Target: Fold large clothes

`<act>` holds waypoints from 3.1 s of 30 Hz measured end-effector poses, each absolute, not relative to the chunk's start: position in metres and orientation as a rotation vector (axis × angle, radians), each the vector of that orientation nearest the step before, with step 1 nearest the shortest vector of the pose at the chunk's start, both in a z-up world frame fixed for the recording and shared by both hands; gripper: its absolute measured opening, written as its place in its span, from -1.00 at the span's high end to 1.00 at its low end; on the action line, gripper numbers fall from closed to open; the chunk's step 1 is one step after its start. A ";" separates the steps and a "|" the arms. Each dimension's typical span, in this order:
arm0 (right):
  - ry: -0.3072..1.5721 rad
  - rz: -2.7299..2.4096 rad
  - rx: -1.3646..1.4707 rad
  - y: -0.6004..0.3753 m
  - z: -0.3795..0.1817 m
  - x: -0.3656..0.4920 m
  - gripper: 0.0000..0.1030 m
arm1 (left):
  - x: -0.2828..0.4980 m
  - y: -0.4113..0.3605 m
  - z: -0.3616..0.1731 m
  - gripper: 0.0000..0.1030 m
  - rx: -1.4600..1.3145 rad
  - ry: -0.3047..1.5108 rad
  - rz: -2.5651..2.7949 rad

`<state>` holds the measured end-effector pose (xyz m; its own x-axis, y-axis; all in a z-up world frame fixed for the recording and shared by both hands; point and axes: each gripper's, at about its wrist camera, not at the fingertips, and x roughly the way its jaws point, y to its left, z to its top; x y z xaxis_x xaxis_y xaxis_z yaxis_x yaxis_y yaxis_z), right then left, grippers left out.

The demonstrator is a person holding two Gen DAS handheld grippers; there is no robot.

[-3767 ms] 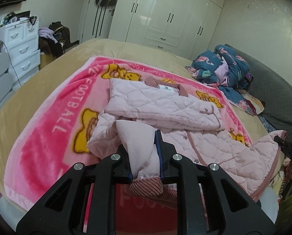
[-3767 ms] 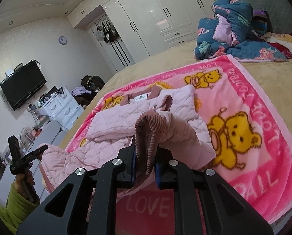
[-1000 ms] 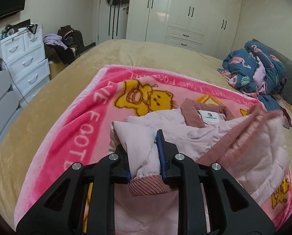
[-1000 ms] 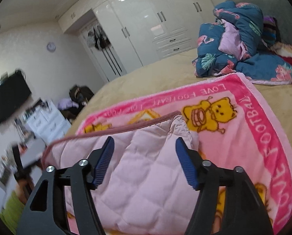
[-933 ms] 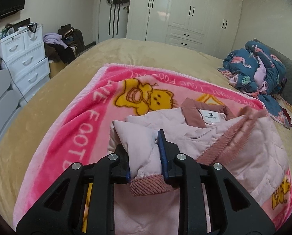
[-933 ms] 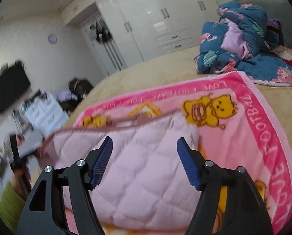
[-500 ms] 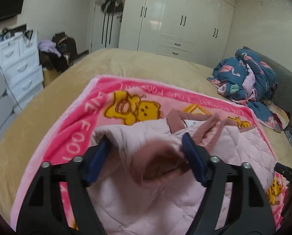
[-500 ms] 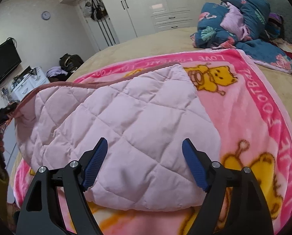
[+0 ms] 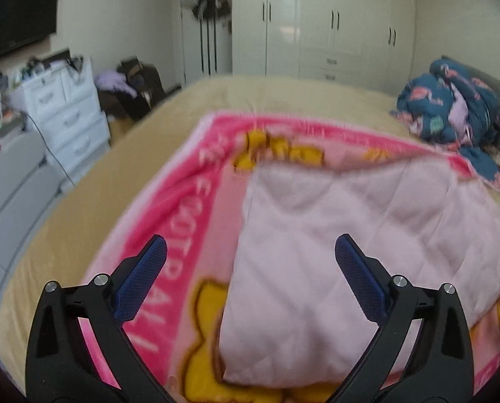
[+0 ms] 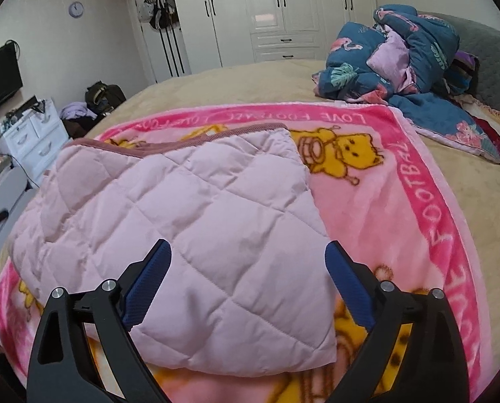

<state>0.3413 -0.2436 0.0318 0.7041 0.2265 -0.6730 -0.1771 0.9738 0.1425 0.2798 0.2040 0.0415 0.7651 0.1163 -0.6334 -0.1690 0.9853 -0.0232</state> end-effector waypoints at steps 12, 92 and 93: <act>0.787 0.196 0.015 -0.243 0.008 0.365 -0.53 | 0.299 0.200 -0.011 -0.11 -0.221 0.783 -0.018; 0.519 0.144 0.070 -0.232 0.088 0.289 -0.92 | 0.293 0.157 0.086 -0.82 -0.057 0.626 0.178; 0.518 0.145 0.070 -0.231 0.088 0.285 -0.92 | 0.289 0.156 0.086 -0.82 -0.054 0.626 0.180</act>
<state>0.2850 -0.2309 0.0882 0.8589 0.1561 -0.4879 -0.1208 0.9873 0.1032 0.2888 0.1565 0.0859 0.7954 0.1514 -0.5868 -0.1841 0.9829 0.0041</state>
